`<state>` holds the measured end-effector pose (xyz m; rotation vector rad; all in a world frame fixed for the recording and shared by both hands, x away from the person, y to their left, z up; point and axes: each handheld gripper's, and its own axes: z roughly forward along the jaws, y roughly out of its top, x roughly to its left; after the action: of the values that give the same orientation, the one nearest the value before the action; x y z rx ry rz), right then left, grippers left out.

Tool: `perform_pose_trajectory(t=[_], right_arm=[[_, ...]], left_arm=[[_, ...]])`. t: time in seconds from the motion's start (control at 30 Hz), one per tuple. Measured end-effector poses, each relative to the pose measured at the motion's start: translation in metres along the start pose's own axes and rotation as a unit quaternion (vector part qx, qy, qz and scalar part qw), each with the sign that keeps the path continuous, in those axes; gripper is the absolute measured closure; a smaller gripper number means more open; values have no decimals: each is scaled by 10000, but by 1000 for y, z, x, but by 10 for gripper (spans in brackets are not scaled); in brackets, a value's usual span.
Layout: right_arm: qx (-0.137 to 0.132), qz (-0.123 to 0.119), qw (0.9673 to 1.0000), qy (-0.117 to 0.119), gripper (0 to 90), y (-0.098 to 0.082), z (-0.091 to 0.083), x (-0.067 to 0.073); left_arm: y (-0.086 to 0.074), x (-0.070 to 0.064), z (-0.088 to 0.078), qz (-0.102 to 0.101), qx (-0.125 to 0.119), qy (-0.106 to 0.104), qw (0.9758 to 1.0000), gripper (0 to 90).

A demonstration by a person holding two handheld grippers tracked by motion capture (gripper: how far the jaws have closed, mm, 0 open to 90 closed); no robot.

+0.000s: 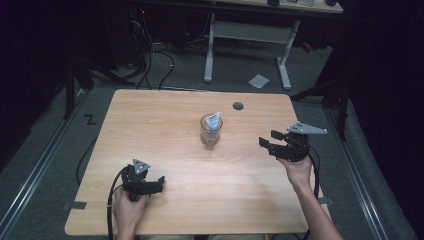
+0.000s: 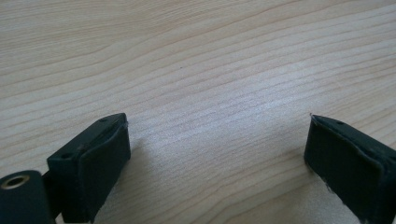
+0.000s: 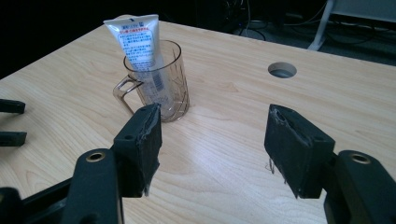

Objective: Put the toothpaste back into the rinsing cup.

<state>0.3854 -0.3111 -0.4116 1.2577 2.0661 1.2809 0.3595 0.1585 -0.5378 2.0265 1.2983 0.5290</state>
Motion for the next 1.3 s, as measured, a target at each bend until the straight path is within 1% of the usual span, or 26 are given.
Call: perform_pose_trajectory(t=[0.23,0.57,0.63,0.67,0.73,0.77,0.9,1.07,1.2,1.3], right_arm=[[22,120,9999,19,365,-13,1,-2],[36,221,9997,13,365,-31,4,-4],[28,311,9995,49,366,-35,6,-5],[28,311,9995,49,366,-35,6,-5],[64,302,9995,23,365,-40,8,-6],[106,365,9993,61,364,-43,9,-6],[95,388,9992,66,365,-47,9,-6],[187,409,9990,30,363,-55,13,-5],[198,392,9990,12,363,-60,15,-4],[269,439,9987,-6,361,-65,19,-2]], left_arm=[[0,0,0,-6,-6,6,10000,79],[0,0,-1,-31,-27,21,10000,93],[0,0,-1,-30,-27,22,10000,94],[0,0,-1,-30,-27,22,10000,94],[0,0,-1,-31,-27,22,10000,94],[0,0,-1,-30,-27,21,10000,94],[0,0,-1,-29,-27,22,10000,94],[0,0,-1,-25,-25,24,10000,94],[0,0,-1,-25,-24,23,10000,94],[0,0,-1,-28,-26,21,10000,94]])
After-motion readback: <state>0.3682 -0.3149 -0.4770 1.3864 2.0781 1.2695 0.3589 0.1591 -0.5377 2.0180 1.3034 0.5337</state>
